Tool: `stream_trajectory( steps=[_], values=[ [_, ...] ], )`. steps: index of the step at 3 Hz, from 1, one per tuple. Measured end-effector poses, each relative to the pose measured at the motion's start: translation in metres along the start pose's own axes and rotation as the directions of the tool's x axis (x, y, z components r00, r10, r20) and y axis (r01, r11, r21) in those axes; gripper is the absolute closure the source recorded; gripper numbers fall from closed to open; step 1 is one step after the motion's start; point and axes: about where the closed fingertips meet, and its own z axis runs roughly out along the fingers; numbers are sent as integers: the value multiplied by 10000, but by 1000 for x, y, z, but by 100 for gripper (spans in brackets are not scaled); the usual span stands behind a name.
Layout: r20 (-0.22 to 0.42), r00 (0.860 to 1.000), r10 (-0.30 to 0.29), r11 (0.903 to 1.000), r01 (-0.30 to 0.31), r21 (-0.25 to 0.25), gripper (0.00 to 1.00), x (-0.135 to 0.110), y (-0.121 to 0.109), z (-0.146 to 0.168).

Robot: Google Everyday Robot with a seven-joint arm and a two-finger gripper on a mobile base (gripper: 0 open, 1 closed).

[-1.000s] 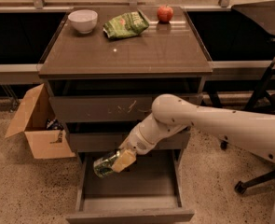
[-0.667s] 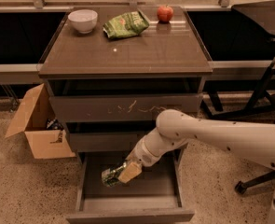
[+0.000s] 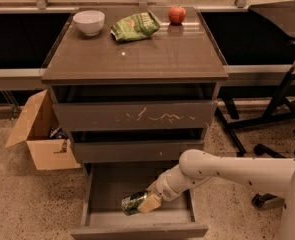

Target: Place green can into bottom drawer

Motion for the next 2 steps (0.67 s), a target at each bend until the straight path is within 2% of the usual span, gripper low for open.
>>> stream_trajectory(
  steps=[1, 2],
  values=[
    [0, 10000, 0, 10000, 0, -1, 100, 0, 0, 0],
    [-165, 9999, 20, 9993, -14, 380, 100, 9, -16, 6]
  ],
)
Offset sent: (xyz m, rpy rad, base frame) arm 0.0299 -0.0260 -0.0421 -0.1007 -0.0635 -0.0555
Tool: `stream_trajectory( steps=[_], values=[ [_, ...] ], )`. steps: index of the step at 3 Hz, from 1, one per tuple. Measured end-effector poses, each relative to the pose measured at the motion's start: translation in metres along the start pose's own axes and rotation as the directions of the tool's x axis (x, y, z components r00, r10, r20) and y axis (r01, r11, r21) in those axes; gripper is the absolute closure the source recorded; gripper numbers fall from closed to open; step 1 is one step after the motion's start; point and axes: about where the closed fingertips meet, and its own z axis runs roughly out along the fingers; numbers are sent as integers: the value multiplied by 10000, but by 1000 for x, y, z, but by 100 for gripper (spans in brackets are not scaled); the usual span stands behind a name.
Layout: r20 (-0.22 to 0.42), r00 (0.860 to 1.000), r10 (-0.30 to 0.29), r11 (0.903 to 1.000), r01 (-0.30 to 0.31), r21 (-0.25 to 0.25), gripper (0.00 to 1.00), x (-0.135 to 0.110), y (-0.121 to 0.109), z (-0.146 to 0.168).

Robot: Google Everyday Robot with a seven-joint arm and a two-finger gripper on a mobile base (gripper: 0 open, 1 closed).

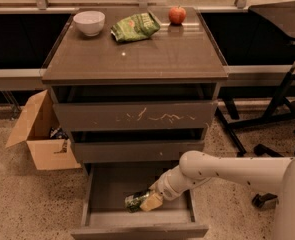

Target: Place green can into bottom drawer

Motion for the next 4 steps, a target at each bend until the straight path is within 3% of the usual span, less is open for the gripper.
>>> stream_trajectory(
  steps=[1, 2, 4],
  values=[
    [-58, 10000, -50, 9989, 52, 465, 100, 21, -31, 7],
    [205, 9991, -367, 9961, 349, 816, 100, 48, -84, 23],
    [760, 9956, -551, 9980, 526, 350, 100, 60, -144, 60]
  ],
)
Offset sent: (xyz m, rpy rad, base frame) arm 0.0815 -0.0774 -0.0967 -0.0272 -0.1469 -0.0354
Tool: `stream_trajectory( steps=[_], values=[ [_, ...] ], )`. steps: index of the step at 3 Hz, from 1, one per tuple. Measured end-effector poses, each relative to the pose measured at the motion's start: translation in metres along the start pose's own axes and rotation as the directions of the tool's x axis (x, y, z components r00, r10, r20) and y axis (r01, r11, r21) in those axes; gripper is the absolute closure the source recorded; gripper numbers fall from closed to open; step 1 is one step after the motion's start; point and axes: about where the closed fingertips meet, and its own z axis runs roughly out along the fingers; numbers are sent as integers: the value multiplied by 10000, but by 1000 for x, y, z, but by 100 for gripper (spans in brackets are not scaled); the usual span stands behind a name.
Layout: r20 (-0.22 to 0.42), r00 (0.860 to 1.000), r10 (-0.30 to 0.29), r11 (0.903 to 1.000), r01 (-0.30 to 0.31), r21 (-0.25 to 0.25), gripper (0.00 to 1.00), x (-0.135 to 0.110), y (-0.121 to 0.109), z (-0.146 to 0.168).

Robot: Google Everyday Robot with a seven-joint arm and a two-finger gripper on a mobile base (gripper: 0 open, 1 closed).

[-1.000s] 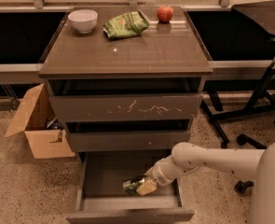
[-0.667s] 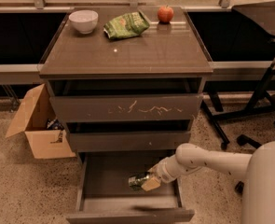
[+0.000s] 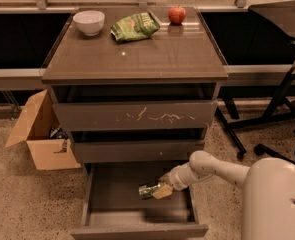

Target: Place green can into bottom drawer

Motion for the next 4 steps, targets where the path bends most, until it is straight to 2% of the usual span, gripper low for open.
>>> stream_trajectory(
  steps=[1, 2, 3, 4],
  values=[
    [120, 9999, 121, 9996, -118, -256, 82, -1, -23, 18],
    [185, 9996, 220, 9990, -212, -394, 59, -1, -38, 30],
    [82, 9994, 327, 9992, -325, -222, 35, 0, -44, 35],
    [-108, 9974, 707, 9975, -707, -11, 4, 13, -40, 44]
  ],
)
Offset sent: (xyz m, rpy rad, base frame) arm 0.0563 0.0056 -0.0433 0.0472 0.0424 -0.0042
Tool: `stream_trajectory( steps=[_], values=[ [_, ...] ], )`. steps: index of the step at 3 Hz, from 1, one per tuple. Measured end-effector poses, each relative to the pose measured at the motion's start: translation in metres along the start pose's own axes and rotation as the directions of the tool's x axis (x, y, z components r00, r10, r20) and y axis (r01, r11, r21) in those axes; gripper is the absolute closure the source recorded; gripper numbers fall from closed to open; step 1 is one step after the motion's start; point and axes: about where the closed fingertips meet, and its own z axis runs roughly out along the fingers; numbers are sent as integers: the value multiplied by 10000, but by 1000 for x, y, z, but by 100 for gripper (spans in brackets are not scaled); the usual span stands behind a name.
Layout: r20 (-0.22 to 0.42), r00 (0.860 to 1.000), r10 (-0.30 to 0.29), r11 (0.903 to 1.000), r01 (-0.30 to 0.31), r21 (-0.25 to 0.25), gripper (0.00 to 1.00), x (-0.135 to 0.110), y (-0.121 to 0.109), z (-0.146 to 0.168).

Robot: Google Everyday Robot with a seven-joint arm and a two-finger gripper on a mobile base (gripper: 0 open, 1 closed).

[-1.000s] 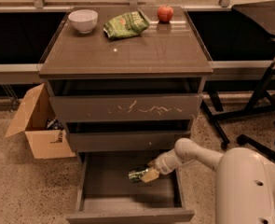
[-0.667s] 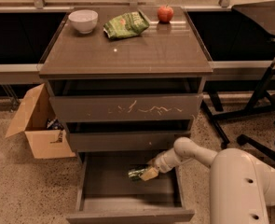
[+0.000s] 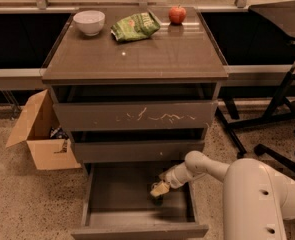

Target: Place green can into bottom drawer

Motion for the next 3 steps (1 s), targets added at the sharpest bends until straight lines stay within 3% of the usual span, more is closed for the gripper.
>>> stream_trajectory(
  steps=[1, 2, 3],
  values=[
    [-102, 9997, 230, 9997, -230, 41, 0, 9, 2, 4],
    [325, 9992, 216, 9986, -231, 478, 0, 12, 9, -23],
    [1227, 9921, 245, 9916, -397, 1228, 0, 31, 30, -84]
  ],
)
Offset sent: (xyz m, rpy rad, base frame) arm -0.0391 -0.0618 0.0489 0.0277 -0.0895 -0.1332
